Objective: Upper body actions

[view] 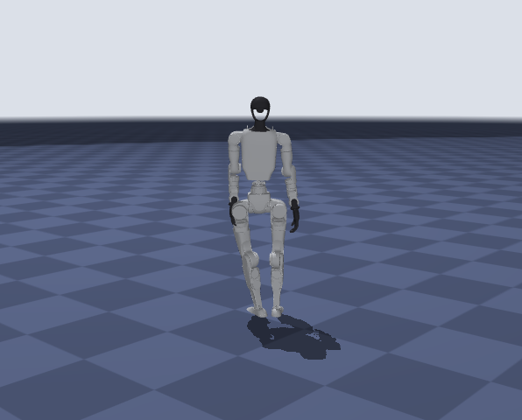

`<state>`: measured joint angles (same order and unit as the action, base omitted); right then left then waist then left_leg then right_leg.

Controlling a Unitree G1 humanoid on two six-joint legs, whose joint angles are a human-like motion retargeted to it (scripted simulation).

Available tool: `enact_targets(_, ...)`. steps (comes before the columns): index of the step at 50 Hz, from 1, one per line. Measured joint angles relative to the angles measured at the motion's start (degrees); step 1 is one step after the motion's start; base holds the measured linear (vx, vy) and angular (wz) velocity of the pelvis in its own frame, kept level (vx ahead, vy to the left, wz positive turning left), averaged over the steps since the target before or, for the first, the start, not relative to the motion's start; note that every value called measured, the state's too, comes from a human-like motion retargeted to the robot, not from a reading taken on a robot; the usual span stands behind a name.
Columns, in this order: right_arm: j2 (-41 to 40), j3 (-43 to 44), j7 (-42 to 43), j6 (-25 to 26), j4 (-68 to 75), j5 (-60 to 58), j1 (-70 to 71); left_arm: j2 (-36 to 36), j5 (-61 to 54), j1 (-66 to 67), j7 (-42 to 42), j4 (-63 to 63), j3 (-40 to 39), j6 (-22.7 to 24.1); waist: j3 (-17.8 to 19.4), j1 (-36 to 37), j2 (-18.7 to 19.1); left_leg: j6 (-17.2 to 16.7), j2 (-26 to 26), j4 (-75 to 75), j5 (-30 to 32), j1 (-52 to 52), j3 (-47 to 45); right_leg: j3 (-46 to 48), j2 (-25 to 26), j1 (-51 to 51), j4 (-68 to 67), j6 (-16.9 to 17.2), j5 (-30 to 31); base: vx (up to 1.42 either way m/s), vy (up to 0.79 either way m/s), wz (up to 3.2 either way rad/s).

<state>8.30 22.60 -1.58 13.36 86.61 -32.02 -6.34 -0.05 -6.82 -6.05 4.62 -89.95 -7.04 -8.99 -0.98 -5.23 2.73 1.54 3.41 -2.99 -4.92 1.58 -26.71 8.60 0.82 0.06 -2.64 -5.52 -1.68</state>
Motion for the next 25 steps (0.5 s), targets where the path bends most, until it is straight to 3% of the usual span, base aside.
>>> enact_targets(6, -1.0, -1.79, -1.31, -0.18, -1.86, -2.11, 0.96, -0.28, 1.61, 1.29, -0.37, -0.87, 0.32, -0.41, -0.36, 1.05, 0.17, -0.78, -0.81, -1.01, -0.34, -0.91, 0.45, 0.34, -0.03, -0.25, 0.06, 0.34, 0.27, -0.02, 0.01, 0.01)
enact_targets(12, -1.93, -2.65, -2.13, -1.55, -4.44, -2.52, 1.11, -0.85, 3.83, 1.23, -0.69, -0.96, 1.26, -0.13, -0.46, 0.09, 0.79, -1.71, -2.17, -3.56, 0.89, -4.58, 8.28, 1.95, 0.34, -0.26, -2.65, 0.0, -1.63, -0.09, -0.04, 1.09)
enact_targets(15, -1.85, -2.83, -2.44, -1.63, -4.12, -2.68, 1.56, -0.67, 4.77, 0.92, -0.69, -1.15, 2.17, 0.07, 0.03, -0.87, 0.72, -2.17, -2.07, -4.37, 2.54, -6.39, 14.56, -6.91, 2.72, -1.31, -4.88, -1.42, -1.09, -0.13, -0.1, 1.88)
enact_targets(20, -1.3, -2.47, -1.99, -1.68, -3.7, -3.2, 2.2, -0.06, 4.86, 0.78, -0.58, -0.38, 3.29, -0.27, 1.47, -2.85, 0.33, -4.19, -0.89, -5.19, 6.44, -9.8, 27.12, -21.88, 5.62, -1.67, -6.84, 0.76, -0.04, -0.19, -0.1, 2.28)
enact_targets(22, -1.05, -2.56, -1.52, -1.62, -3.64, -2.91, 2.82, 0.2, 4.33, 0.46, 0.52, 0.73, 3.53, 0.58, 2.96, -2.88, 0.22, -5.1, -0.59, -5.66, 7.63, -11.17, 30.66, -18.98, 5.3, -1.3, -7.01, 0.87, -1.48, -0.32, -0.06, 2.28)
enact_targets(25, -0.52, -2.76, -1.45, -1.99, -3.55, -2.25, 3.33, 1.05, 3.99, -0.17, 1.27, 2.44, 4.31, 1.7, 6.04, 0.05, -1.4, -5.63, 1.06, -5.7, 9.32, -12.22, 32.78, -11.05, 3.8, 0.06, -5.0, -1.65, -2.18, -0.44, -0.07, 1.83)
